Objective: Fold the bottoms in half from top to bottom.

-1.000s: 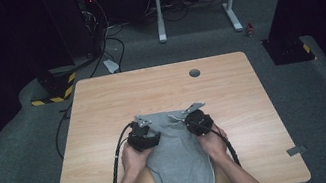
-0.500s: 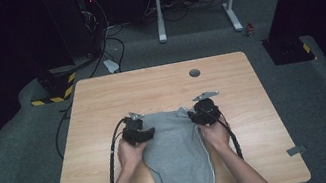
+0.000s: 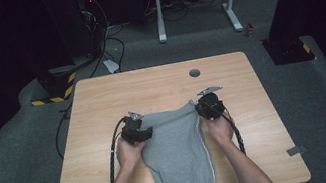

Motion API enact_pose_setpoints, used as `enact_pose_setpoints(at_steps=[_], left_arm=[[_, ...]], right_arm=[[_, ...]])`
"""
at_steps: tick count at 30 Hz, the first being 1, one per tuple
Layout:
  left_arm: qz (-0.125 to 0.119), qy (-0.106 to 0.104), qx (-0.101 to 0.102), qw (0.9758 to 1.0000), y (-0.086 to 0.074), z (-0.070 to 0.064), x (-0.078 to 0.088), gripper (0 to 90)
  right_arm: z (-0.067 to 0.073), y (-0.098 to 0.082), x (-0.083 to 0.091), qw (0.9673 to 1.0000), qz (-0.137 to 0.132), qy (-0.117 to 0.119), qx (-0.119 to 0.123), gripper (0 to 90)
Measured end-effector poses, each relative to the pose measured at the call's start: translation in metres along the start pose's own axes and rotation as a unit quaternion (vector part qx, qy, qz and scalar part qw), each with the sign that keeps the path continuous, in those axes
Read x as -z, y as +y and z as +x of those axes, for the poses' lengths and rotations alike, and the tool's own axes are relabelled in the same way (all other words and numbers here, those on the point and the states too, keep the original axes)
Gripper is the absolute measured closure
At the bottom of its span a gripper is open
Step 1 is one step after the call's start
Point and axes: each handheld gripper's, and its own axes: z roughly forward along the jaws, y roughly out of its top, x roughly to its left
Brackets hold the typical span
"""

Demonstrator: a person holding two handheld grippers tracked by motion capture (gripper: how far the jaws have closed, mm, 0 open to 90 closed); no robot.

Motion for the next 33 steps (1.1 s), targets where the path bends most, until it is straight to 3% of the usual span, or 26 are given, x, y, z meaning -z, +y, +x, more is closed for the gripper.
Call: enact_pose_setpoints(at_steps=[2,6,8,10,13,15,17,18,24,25,27,29,33], left_arm=[[-0.004,-0.003,-0.001,1.0000,0.000,-0.002,0.001,45.3],[-0.007,0.002,-0.005,1.0000,0.001,-0.001,-0.002,46.2],[-0.005,0.000,-0.001,1.0000,0.002,0.002,-0.004,45.2],[0.003,0.004,-0.008,0.9999,0.007,0.003,-0.005,44.4],[0.002,0.010,0.002,0.9999,0.010,0.006,-0.008,43.9],[-0.004,0.006,0.010,0.9999,0.010,0.007,-0.008,44.4],[-0.011,0.007,0.017,0.9998,0.012,0.008,-0.007,46.2],[-0.013,0.002,0.029,0.9995,0.015,0.009,-0.008,46.6],[-0.006,0.015,0.047,0.9988,0.021,0.017,-0.010,48.6],[0.007,0.014,0.046,0.9988,0.020,0.018,-0.013,49.4],[0.006,0.025,0.023,0.9994,0.018,0.015,-0.014,52.1],[0.004,0.017,0.003,0.9998,0.017,0.013,-0.014,60.0],[0.007,0.007,0.003,0.9999,0.019,0.013,-0.014,69.6]], right_arm=[[0.002,-0.003,-0.007,0.9999,0.012,-0.004,-0.003,65.3],[0.008,-0.003,-0.004,1.0000,-0.007,-0.002,-0.003,61.8],[0.012,-0.004,-0.008,0.9999,0.007,0.008,0.013,63.0],[0.012,-0.006,-0.015,0.9993,0.029,-0.001,0.023,64.3],[0.003,-0.009,-0.023,0.9988,0.047,-0.013,0.000,63.5],[0.004,-0.007,-0.017,0.9996,0.027,-0.005,-0.009,63.4],[0.009,-0.005,-0.011,0.9999,0.006,-0.005,0.010,61.8],[0.011,-0.003,-0.010,0.9999,0.003,-0.006,0.014,60.8],[0.003,-0.003,-0.015,0.9996,0.000,-0.007,-0.026,57.4],[0.002,-0.003,-0.016,0.9994,0.000,-0.008,-0.032,57.3],[-0.001,-0.004,-0.018,0.9992,0.000,-0.007,-0.039,57.3],[-0.001,-0.005,-0.024,0.9990,0.009,-0.006,-0.044,58.3],[0.000,-0.009,-0.032,0.9989,0.026,0.009,-0.038,75.7]])
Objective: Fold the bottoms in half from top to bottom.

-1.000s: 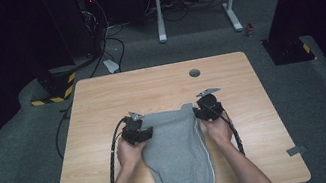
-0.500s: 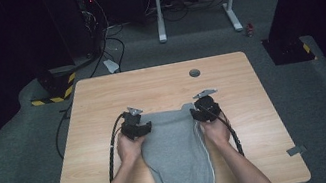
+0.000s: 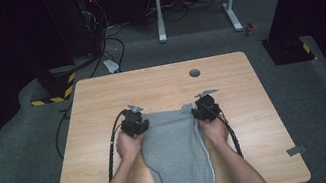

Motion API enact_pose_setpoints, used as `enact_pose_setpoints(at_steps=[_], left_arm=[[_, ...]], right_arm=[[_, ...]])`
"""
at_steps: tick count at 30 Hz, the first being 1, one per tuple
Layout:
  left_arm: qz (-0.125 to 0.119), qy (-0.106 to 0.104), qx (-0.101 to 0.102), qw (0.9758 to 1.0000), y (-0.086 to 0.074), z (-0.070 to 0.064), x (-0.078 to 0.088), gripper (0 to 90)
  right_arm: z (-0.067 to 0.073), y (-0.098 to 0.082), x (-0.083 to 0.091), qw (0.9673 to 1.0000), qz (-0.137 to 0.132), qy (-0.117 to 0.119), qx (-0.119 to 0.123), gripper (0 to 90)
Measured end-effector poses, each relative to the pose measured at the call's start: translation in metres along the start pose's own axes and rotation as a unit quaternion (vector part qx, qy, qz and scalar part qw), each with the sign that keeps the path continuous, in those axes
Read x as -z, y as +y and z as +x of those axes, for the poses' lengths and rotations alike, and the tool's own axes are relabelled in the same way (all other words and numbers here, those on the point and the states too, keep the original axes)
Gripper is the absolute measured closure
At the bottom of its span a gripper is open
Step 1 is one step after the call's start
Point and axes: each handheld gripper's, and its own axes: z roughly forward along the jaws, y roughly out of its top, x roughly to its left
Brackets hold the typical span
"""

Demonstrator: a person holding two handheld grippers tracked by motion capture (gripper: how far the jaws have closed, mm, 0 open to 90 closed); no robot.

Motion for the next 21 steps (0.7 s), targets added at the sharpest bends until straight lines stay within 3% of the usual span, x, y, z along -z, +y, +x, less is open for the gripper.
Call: enact_pose_setpoints(at_steps=[2,4,7,10,12,14,15,17,18,19,20,21], left_arm=[[-0.002,-0.012,0.014,0.9998,0.000,0.003,0.000,78.9],[-0.002,-0.030,0.041,0.9987,-0.001,0.009,0.001,81.3],[-0.012,-0.024,0.032,0.9991,-0.001,0.009,0.005,82.8],[-0.050,-0.023,0.038,0.9978,0.001,0.009,0.017,83.3],[-0.065,-0.012,0.027,0.9974,0.004,0.007,0.022,83.3],[-0.058,-0.002,0.025,0.9980,0.004,0.006,0.018,82.4],[-0.051,0.003,0.026,0.9984,0.004,0.005,0.014,80.4],[-0.019,0.025,0.029,0.9991,0.001,0.005,0.001,65.9],[-0.014,0.029,0.032,0.9990,-0.002,0.004,-0.003,59.4],[-0.026,0.029,0.034,0.9987,-0.004,0.004,-0.001,55.7],[-0.030,0.023,0.035,0.9987,-0.005,0.003,0.001,52.3],[-0.032,0.014,0.028,0.9990,-0.005,0.001,0.006,48.8]], right_arm=[[0.005,-0.001,0.002,0.9993,-0.013,-0.008,0.035,84.8],[0.008,0.000,0.005,0.9980,-0.015,-0.018,0.058,85.4],[0.005,0.002,0.016,0.9984,-0.027,-0.018,0.047,85.6],[0.002,0.004,0.026,0.9979,-0.046,-0.013,0.044,85.6],[0.001,0.004,0.031,0.9970,-0.058,-0.015,0.049,85.7],[0.000,0.004,0.031,0.9970,-0.058,-0.020,0.048,85.2],[-0.002,0.003,0.028,0.9972,-0.053,-0.022,0.047,82.4],[-0.006,0.002,0.016,0.9988,-0.025,-0.029,0.031,71.6],[-0.008,0.000,0.009,0.9986,-0.012,-0.041,0.032,67.1],[-0.007,-0.002,0.007,0.9990,-0.001,-0.042,0.018,65.3],[-0.007,-0.003,0.007,0.9992,-0.006,-0.036,0.013,63.8],[-0.006,-0.004,0.010,0.9990,-0.021,-0.031,0.025,63.4]])
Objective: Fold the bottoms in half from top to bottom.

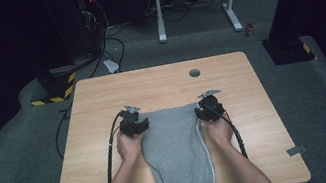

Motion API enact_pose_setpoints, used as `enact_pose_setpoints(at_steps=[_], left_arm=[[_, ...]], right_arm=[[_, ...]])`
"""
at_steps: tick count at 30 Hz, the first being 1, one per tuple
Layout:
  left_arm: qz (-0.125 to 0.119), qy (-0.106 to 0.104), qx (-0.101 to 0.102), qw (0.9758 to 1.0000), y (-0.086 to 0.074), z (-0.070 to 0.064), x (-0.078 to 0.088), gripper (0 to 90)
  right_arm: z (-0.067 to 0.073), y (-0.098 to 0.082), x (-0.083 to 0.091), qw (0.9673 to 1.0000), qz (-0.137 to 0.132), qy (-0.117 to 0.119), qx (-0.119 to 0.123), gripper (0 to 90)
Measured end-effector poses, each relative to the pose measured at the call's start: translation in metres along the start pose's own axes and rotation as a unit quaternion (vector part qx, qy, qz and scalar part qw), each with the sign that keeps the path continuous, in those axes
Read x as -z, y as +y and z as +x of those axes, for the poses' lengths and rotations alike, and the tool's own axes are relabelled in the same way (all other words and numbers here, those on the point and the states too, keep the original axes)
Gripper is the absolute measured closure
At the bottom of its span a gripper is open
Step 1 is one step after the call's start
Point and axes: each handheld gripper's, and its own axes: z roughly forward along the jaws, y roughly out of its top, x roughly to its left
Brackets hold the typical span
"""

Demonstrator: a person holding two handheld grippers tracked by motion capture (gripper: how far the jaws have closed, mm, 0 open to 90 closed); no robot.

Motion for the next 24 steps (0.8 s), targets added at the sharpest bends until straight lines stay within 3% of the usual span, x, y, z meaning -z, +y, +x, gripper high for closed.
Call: enact_pose_setpoints(at_steps=[2,4,5,7,10,11,13,14,16,20,22,24], left_arm=[[-0.006,-0.021,-0.026,0.9994,-0.003,-0.004,0.010,45.3],[0.012,-0.019,-0.046,0.9987,-0.010,-0.008,0.010,45.3],[0.016,-0.024,-0.041,0.9988,-0.016,-0.008,0.008,45.2],[0.008,-0.025,-0.012,0.9996,-0.019,-0.008,0.008,46.1],[-0.002,-0.022,-0.022,0.9995,-0.018,-0.008,0.004,46.2],[-0.001,-0.026,-0.028,0.9993,-0.016,-0.005,0.002,46.0],[0.012,-0.016,-0.013,0.9997,-0.007,-0.003,-0.003,45.1],[0.012,-0.015,-0.011,0.9998,-0.005,-0.004,-0.005,45.1],[0.009,-0.016,-0.018,0.9997,-0.004,-0.005,-0.008,45.3],[0.018,-0.021,-0.009,0.9996,0.001,-0.004,-0.009,44.4],[0.018,-0.037,0.010,0.9991,0.001,-0.006,-0.002,40.8],[0.002,-0.059,0.014,0.9982,-0.006,-0.014,0.010,39.0]], right_arm=[[0.005,-0.002,0.011,0.9993,-0.025,0.026,0.004,63.9],[0.010,-0.009,0.017,0.9971,-0.033,0.066,0.020,65.8],[0.012,-0.013,0.017,0.9967,-0.027,0.072,0.027,66.5],[0.016,-0.019,0.018,0.9952,-0.015,0.088,0.039,67.2],[0.017,-0.025,0.015,0.9945,-0.002,0.080,0.067,69.0],[0.015,-0.025,0.016,0.9950,0.000,0.077,0.063,69.2],[0.008,-0.023,0.016,0.9970,0.010,0.046,0.061,65.9],[-0.002,-0.022,0.013,0.9973,0.017,0.058,0.042,64.5],[-0.006,-0.021,0.013,0.9978,0.017,0.057,0.028,64.0],[-0.009,-0.021,0.013,0.9985,0.020,0.045,0.022,60.6],[-0.009,-0.023,0.021,0.9989,0.005,0.047,0.002,60.3],[-0.005,-0.028,0.036,0.9977,-0.024,0.062,-0.011,59.3]])
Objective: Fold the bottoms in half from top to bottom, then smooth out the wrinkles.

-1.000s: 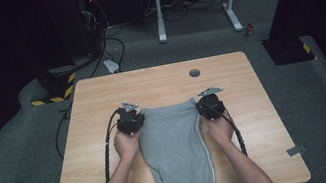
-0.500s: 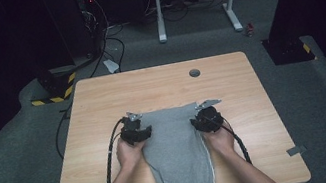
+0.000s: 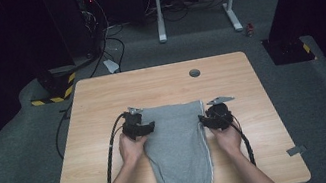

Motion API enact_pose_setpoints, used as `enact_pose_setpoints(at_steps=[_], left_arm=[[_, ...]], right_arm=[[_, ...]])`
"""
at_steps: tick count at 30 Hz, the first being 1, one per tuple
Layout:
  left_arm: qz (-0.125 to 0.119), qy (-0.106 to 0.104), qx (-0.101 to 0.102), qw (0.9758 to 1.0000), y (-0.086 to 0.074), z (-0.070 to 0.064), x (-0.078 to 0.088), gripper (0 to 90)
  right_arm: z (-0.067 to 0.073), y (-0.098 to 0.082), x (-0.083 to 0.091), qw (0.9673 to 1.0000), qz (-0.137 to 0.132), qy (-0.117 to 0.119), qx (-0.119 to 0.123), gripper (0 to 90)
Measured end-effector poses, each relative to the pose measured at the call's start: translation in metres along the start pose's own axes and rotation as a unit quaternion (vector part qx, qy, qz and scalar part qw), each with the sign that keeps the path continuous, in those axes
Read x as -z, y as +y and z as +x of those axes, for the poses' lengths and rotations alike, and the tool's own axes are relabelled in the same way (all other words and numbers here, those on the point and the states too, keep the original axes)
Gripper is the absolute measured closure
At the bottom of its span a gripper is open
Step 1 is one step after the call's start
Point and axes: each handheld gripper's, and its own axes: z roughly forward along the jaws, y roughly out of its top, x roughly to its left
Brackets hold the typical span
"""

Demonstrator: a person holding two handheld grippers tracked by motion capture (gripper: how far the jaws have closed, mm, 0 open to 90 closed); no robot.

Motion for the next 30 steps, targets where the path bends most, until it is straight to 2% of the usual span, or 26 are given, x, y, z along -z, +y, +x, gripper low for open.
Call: enact_pose_setpoints(at_steps=[1,2,3,5,7,8,9,10,12,13,15,17,19,21,26,30], left_arm=[[0.003,-0.009,-0.009,0.9999,-0.005,-0.006,0.004,38.7],[0.008,-0.010,-0.024,0.9996,-0.010,-0.013,0.008,37.8],[0.010,-0.009,-0.036,0.9992,-0.015,-0.020,0.012,37.7],[0.007,-0.015,-0.046,0.9988,-0.024,-0.029,0.021,37.9],[-0.001,-0.022,-0.051,0.9985,-0.033,-0.036,0.027,39.5],[0.006,-0.017,-0.064,0.9978,-0.037,-0.038,0.027,40.3],[0.016,-0.007,-0.077,0.9968,-0.040,-0.038,0.026,41.1],[0.016,-0.002,-0.085,0.9962,-0.044,-0.037,0.025,41.3],[0.002,0.002,-0.081,0.9967,-0.048,-0.034,0.026,41.3],[-0.001,0.007,-0.083,0.9965,-0.049,-0.032,0.026,39.7],[-0.004,0.000,-0.075,0.9971,-0.049,-0.028,0.025,38.0],[-0.012,-0.001,-0.073,0.9972,-0.050,-0.026,0.023,38.1],[-0.020,0.002,-0.067,0.9976,-0.048,-0.025,0.020,38.6],[-0.016,0.005,-0.067,0.9976,-0.043,-0.024,0.016,39.2],[0.003,0.011,-0.062,0.9980,-0.023,-0.022,0.001,38.9],[0.008,0.011,-0.054,0.9984,-0.013,-0.018,-0.006,38.2]], right_arm=[[0.004,-0.003,0.006,0.9999,-0.010,0.009,0.003,59.0],[0.008,-0.006,0.012,0.9997,-0.015,0.018,0.005,59.1],[0.012,-0.010,0.017,0.9993,-0.020,0.025,0.017,59.7],[0.022,-0.017,0.025,0.9981,-0.023,0.045,0.036,63.3],[0.034,-0.025,0.027,0.9961,-0.004,0.055,0.069,68.9],[0.038,-0.029,0.026,0.9940,0.007,0.054,0.095,71.9],[0.040,-0.034,0.023,0.9930,0.021,0.049,0.105,74.4],[0.039,-0.038,0.020,0.9928,0.033,0.045,0.106,77.3],[0.028,-0.043,0.020,0.9949,0.021,0.061,0.078,81.9],[0.027,-0.044,0.021,0.9951,0.019,0.061,0.076,82.8],[0.029,-0.045,0.021,0.9935,0.016,0.052,0.100,83.2],[0.029,-0.045,0.021,0.9930,0.016,0.050,0.106,83.0],[0.029,-0.044,0.020,0.9924,0.016,0.035,0.117,82.7],[0.028,-0.042,0.018,0.9921,0.016,0.024,0.122,82.1],[0.025,-0.031,0.007,0.9942,0.016,-0.008,0.106,78.8],[0.022,-0.015,-0.002,0.9942,0.033,-0.025,0.099,72.4]])
